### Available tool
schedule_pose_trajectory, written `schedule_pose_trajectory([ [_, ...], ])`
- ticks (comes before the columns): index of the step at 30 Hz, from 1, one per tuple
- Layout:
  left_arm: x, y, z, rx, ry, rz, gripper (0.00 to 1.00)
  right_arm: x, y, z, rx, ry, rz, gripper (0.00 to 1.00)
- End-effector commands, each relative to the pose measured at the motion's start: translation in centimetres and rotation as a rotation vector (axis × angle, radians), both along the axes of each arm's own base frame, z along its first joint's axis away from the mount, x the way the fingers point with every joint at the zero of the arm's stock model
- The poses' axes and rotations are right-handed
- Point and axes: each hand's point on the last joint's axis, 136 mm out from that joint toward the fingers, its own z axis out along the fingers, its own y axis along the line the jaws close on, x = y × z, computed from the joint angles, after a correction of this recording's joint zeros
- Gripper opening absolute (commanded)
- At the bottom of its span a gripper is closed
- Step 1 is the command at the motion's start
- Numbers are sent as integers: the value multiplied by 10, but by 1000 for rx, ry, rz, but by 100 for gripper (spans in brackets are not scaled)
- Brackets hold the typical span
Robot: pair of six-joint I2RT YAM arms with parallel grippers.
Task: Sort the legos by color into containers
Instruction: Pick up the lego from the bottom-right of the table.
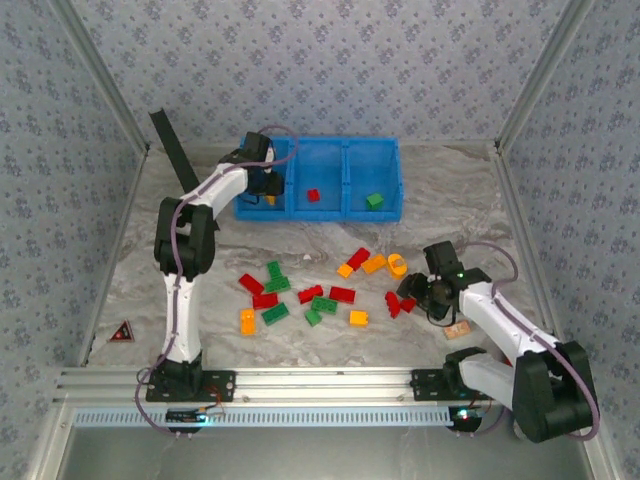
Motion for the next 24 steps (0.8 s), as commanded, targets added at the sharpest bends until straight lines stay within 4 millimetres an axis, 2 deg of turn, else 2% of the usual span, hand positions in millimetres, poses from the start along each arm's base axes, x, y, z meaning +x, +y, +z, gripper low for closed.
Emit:
schedule_pose_trajectory([
  [1,2,4,8,-2,-1,6,53,10,1,5,-13,-31,24,68],
  [4,2,4,20,-4,-23,1,58,11,1,2,-20,-24,27,64],
  [7,2,5,40,-10,-61,-1,61,10,1,-2,-24,-14,28,59],
  [14,-8,6,104,-55,-166,-8,64,12,0,-10,-42,-1,37,47],
  [20,-34,14,158,-79,-255,-9,65,17,-1,-8,-61,-6,69,32],
  [24,-65,24,176,-85,-276,-3,66,25,-5,13,-100,-47,99,30],
])
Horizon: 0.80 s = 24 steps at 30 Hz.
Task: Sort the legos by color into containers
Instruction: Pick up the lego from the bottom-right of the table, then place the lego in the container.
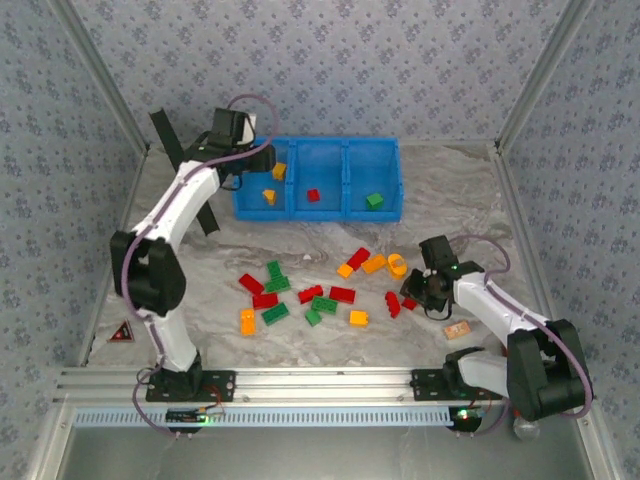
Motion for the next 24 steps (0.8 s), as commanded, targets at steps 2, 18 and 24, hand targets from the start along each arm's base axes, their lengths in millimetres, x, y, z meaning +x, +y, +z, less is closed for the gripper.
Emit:
schedule_pose_trajectory([
  [2,-43,12,4,-8,9,-4,66,13,-8,35,-74,-59,40,29],
  [18,-206,69,-24,-74,34,213,71,152,72,208,-206,-536,428,28],
  [24,-226,68,-43,-158,88,250,73,199,144,218,-289,-606,606,29],
])
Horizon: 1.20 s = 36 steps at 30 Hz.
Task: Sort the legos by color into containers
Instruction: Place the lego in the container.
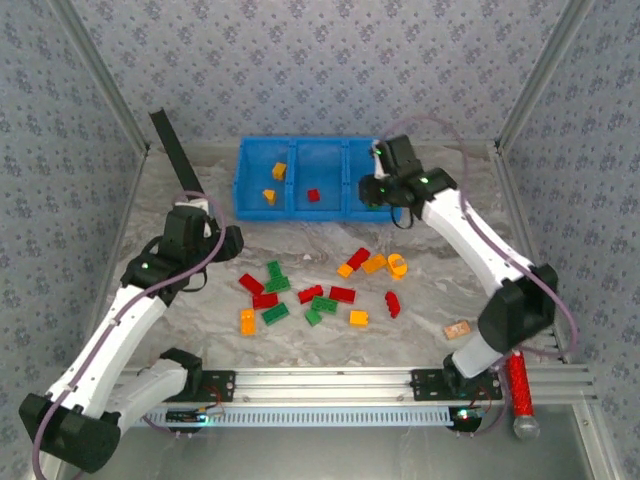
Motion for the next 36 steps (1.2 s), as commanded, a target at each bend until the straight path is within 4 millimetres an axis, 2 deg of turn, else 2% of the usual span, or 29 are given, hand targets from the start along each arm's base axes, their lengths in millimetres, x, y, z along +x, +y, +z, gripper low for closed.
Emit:
schedule_pose_trajectory([
  [1,-11,-1,-15,-61,60,45,74,24,31,3,-106,-64,90,29],
  [6,-22,0,-42,-97,124,80,75,50,81,-26,-108,-27,174,29],
  [15,-46,-10,-91,-179,253,99,75,84,129,-91,-163,53,246,29],
  [19,-52,-12,-105,-196,282,122,76,91,137,-116,-184,81,254,29],
  [27,-45,-7,-111,-195,279,183,79,93,139,-151,-212,129,264,32],
  [32,-43,-12,-118,-208,302,185,80,91,136,-160,-234,145,272,33],
  [36,-42,-12,-125,-205,312,191,80,88,135,-156,-241,143,289,38],
])
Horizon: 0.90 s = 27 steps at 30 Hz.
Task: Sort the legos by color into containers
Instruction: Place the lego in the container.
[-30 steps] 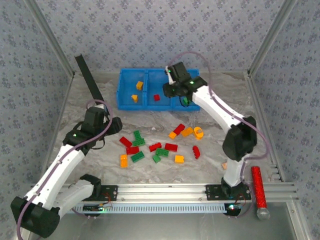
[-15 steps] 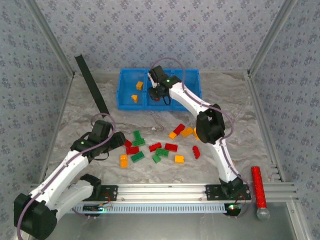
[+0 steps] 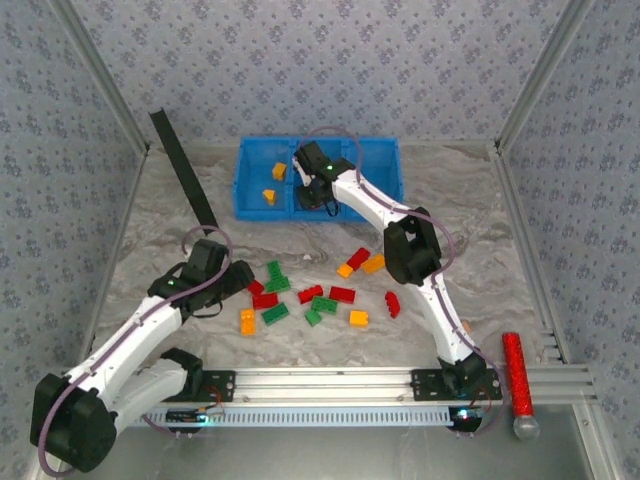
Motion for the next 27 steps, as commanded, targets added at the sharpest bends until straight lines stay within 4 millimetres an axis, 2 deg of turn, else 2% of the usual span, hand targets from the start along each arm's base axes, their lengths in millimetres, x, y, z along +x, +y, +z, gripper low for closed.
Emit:
schedule_pose_trajectory([
  [1,4,-3,-3,-10,-3,10,80,-4,1,5,-18,1,32,39],
  [8,10,-2,-10,-12,-14,46,83,-8,7,24,27,-17,60,47],
  [13,15,-2,-14,-6,-14,54,83,-11,6,36,30,-27,66,48],
  [18,21,-10,-29,-6,24,38,83,-18,2,66,36,-62,76,49],
  [22,24,-15,-45,-14,58,41,82,-34,-7,92,45,-93,84,53],
  [27,36,-20,-48,-12,49,42,82,-63,-24,112,50,-122,80,56],
])
